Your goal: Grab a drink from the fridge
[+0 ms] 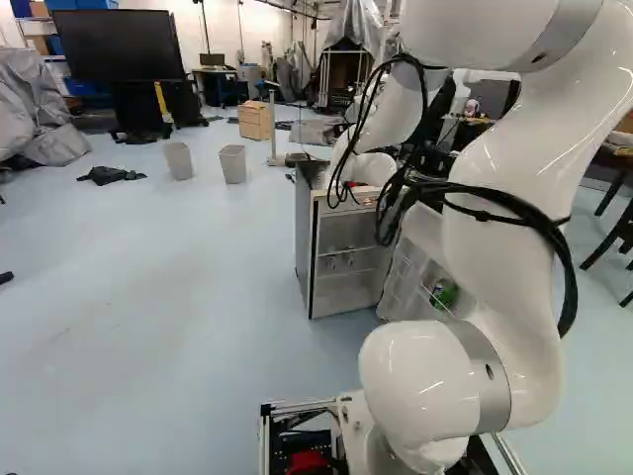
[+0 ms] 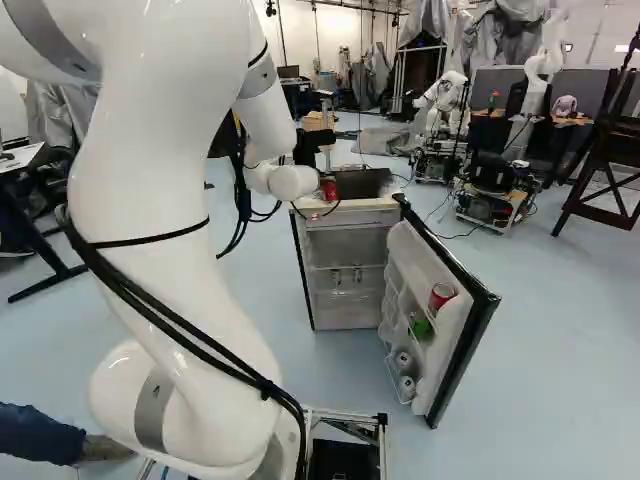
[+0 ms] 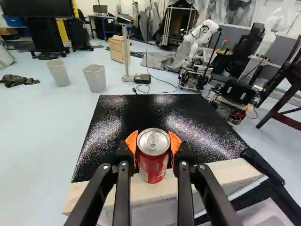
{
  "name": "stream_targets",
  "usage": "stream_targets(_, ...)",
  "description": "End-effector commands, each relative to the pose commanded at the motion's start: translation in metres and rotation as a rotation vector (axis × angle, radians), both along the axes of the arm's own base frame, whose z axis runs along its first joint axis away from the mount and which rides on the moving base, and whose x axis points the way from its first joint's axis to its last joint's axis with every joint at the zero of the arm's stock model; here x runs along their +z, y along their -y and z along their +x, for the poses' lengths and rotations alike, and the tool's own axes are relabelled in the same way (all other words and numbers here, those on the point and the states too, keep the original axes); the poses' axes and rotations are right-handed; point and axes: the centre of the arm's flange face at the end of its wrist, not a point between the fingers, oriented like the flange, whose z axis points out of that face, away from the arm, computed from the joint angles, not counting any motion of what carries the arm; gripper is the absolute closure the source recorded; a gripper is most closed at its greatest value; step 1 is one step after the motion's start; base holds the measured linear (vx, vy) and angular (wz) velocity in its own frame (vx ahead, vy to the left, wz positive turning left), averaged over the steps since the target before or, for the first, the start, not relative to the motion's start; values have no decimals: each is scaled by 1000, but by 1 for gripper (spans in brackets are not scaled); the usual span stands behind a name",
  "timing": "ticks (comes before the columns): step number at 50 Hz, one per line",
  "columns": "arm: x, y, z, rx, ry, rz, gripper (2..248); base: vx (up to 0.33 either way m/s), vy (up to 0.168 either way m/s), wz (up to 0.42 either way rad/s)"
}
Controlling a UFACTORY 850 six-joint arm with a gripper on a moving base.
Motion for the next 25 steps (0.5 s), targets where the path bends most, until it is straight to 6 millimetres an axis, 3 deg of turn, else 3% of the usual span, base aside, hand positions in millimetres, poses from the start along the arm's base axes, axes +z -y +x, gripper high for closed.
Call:
stream_targets(7, 0, 0, 0, 0, 0, 0, 154, 0, 0, 0)
stream_targets(8, 0, 0, 0, 0, 0, 0, 124, 0, 0, 0)
stream_targets(12, 0, 0, 0, 0, 0, 0, 124, 0, 0, 0)
stream_targets(13, 0, 0, 0, 0, 0, 0, 92, 0, 0, 0)
stream_targets(17, 0, 0, 0, 0, 0, 0, 92, 0, 0, 0)
stream_targets(18, 0, 0, 0, 0, 0, 0, 57, 0, 0, 0)
stream_targets(23, 0, 0, 0, 0, 0, 0, 57, 0, 0, 0)
stream_targets(24, 0, 0, 0, 0, 0, 0, 21, 0, 0, 0)
stream_targets(25, 0, 0, -1, 0, 0, 0, 21, 0, 0, 0)
